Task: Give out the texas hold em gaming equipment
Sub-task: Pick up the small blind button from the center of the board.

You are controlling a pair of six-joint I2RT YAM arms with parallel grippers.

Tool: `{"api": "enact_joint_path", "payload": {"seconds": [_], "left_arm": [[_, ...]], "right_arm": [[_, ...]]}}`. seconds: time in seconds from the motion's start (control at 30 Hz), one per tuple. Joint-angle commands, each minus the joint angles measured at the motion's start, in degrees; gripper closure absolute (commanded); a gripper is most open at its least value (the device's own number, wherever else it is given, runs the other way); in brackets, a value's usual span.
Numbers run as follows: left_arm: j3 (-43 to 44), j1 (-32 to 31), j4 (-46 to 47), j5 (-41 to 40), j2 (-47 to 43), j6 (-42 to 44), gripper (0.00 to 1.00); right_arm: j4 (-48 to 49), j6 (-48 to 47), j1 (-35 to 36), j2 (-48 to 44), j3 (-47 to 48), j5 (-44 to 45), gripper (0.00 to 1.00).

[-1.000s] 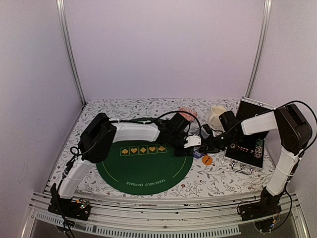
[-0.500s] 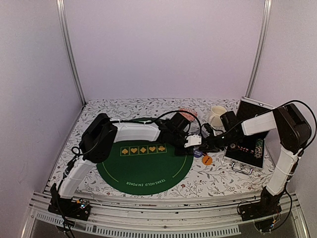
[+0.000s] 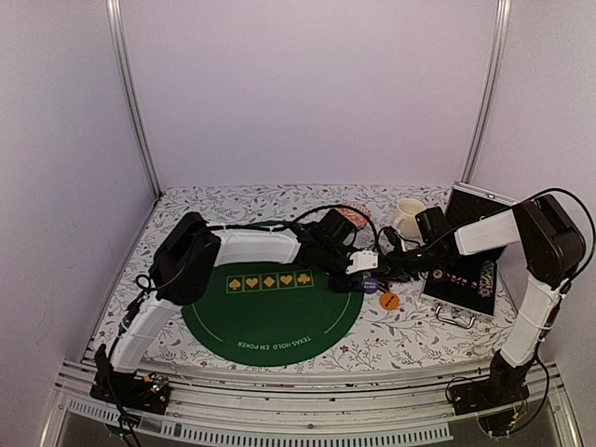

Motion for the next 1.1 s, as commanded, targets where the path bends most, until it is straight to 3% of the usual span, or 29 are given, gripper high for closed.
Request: {"api": "enact_joint_path", "payload": {"seconds": [0.0,0.47,0.73,1.07], "left_arm": [[0.51,0.32,-0.76,-0.98,3.77,0.40,0.41],[1.16,0.49,-0.83,-1.30,4.66,0.20,0.39],[1.07,0.34,-0.83,-1.44,4.59,1.14,0.37],[1.07,0.26,-0.83,-1.73,4.59,1.46,0.36]], "right_arm": [[-0.16,1.56,1.13,1.05,0.90,-2.53,0.77],[-3.93,2.10,0.85,0.83,5.49,5.14,0.71],[-5.52,1.51,0.03,-3.06,1.28,7.11,0.71],[-5.27,0.80,0.03,-0.16,-0.38,5.81,0.71]]}}
